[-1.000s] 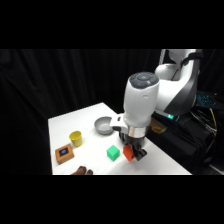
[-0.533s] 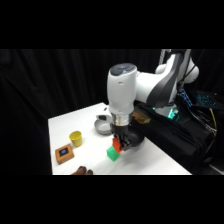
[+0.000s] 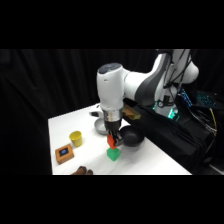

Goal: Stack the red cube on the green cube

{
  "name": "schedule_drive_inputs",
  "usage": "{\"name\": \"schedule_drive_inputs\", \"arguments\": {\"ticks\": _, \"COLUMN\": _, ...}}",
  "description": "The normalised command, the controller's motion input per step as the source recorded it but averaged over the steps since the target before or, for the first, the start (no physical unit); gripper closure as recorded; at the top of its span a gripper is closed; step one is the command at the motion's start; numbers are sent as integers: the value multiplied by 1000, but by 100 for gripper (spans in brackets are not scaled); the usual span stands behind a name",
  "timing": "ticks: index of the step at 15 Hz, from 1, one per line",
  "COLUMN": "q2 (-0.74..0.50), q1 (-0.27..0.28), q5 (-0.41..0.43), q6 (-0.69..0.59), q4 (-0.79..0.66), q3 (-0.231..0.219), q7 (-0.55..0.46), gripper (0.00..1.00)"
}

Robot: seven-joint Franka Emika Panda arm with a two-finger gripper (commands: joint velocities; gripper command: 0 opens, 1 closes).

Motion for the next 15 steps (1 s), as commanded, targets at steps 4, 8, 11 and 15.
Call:
{"name": "schedule_drive_inputs", "arguments": {"ticks": 4, "q2": 97, "q1": -83, "q5": 157, "q6": -60, "q4": 148, "q3": 37, "q7": -239, "gripper": 75}}
{"name": "schedule_drive_inputs", "arguments": {"ticks": 8, "q2": 96, "q1": -69, "q5": 162, "q6": -28, "q4": 137, "q3": 47, "q7": -210, "gripper": 75}}
{"name": "schedule_drive_inputs", "arguments": {"ticks": 11, "q2": 114, "q1": -68, "q5": 162, "q6": -13, "q4": 135, "q3": 52, "q7": -200, "gripper": 75}}
{"name": "schedule_drive_inputs", "arguments": {"ticks": 15, "q2": 113, "q1": -64, "q5": 152, "q6": -5, "q4": 133, "q3": 51, "q7": -187, "gripper": 75}}
